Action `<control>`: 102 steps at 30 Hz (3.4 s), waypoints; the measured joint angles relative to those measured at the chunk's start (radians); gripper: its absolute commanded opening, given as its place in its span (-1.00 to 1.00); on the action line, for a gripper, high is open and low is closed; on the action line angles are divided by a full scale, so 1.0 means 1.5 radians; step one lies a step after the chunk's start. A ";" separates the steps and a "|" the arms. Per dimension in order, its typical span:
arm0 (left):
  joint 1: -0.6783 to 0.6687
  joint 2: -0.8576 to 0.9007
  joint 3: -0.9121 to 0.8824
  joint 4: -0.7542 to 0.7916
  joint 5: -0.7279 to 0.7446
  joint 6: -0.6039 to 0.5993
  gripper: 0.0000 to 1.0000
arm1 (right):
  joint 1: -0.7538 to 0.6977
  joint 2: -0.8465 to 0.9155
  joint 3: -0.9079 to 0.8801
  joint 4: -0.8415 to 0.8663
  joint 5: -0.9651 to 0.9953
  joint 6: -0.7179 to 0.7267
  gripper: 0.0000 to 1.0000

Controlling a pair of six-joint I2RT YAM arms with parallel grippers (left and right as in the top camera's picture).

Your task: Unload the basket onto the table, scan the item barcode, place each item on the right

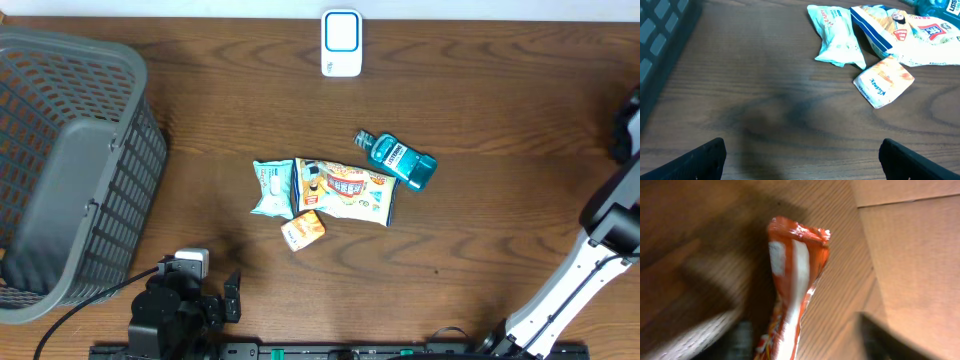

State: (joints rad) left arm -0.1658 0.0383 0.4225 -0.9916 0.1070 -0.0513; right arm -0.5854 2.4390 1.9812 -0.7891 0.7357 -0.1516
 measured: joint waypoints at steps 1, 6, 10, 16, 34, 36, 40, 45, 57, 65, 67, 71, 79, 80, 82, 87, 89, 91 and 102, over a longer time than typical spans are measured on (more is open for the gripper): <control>0.000 0.000 0.000 0.000 0.000 0.000 0.96 | -0.007 -0.003 0.000 0.000 -0.017 -0.002 0.98; 0.000 0.000 0.000 0.000 0.000 0.000 0.96 | -0.011 -0.053 0.000 0.000 -0.129 -0.003 0.98; 0.000 0.000 0.000 0.000 0.000 0.000 0.96 | 0.007 -0.164 -0.001 -0.003 -0.299 0.019 0.99; 0.000 0.000 0.000 0.000 0.000 0.000 0.96 | 0.065 -0.388 0.006 -0.005 -0.638 0.054 0.99; 0.000 0.000 0.000 0.000 0.000 0.000 0.96 | 0.523 -0.331 -0.037 -0.240 -0.762 -0.214 0.99; 0.000 0.000 0.000 0.000 0.000 0.000 0.96 | 0.547 -0.294 -0.039 -0.240 -0.739 -0.222 0.99; 0.000 0.000 0.000 0.000 0.000 0.000 0.96 | 0.575 -0.233 -0.040 -0.247 -0.707 -0.230 0.98; 0.000 0.000 0.000 0.000 0.000 0.000 0.95 | 0.576 -0.186 -0.041 -0.274 -0.684 -0.240 0.99; 0.000 0.000 0.000 0.000 0.000 0.000 0.96 | 0.577 -0.078 -0.041 -0.263 -0.629 -0.250 0.99; 0.000 0.000 0.000 0.000 0.000 0.000 0.95 | 0.593 -0.056 -0.041 -0.228 -0.589 -0.250 0.71; 0.000 0.000 0.000 0.000 0.000 0.000 0.96 | 0.596 -0.055 -0.041 -0.215 -0.585 -0.249 0.60; 0.000 0.000 0.000 0.000 0.000 0.000 0.96 | 0.602 -0.055 -0.041 -0.201 -0.580 -0.247 0.37; 0.000 0.000 0.000 0.000 0.000 0.000 0.96 | 0.627 -0.054 -0.036 -0.201 -0.565 -0.228 0.28; 0.000 0.000 0.000 0.000 0.000 0.000 0.96 | 0.627 -0.053 -0.030 -0.205 -0.566 -0.223 0.26; 0.000 0.000 0.000 0.000 0.000 0.000 0.95 | 0.631 -0.049 -0.008 -0.213 -0.572 -0.216 0.24; 0.000 0.000 0.000 0.000 0.000 0.000 0.96 | 0.631 -0.044 0.078 -0.258 -0.621 -0.208 0.19; 0.000 0.000 0.000 0.000 0.000 0.000 0.96 | 0.631 -0.044 0.120 -0.279 -0.645 -0.206 0.15; 0.000 0.000 0.000 0.000 0.000 0.000 0.96 | 0.631 -0.044 0.158 -0.294 -0.661 -0.205 0.15; 0.000 0.000 0.000 0.000 0.000 0.000 0.96 | 0.632 -0.044 0.215 -0.322 -0.700 -0.201 0.15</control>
State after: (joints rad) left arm -0.1658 0.0383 0.4225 -0.9916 0.1070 -0.0513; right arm 0.3622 2.3726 2.3039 -1.2720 -0.3138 -0.4534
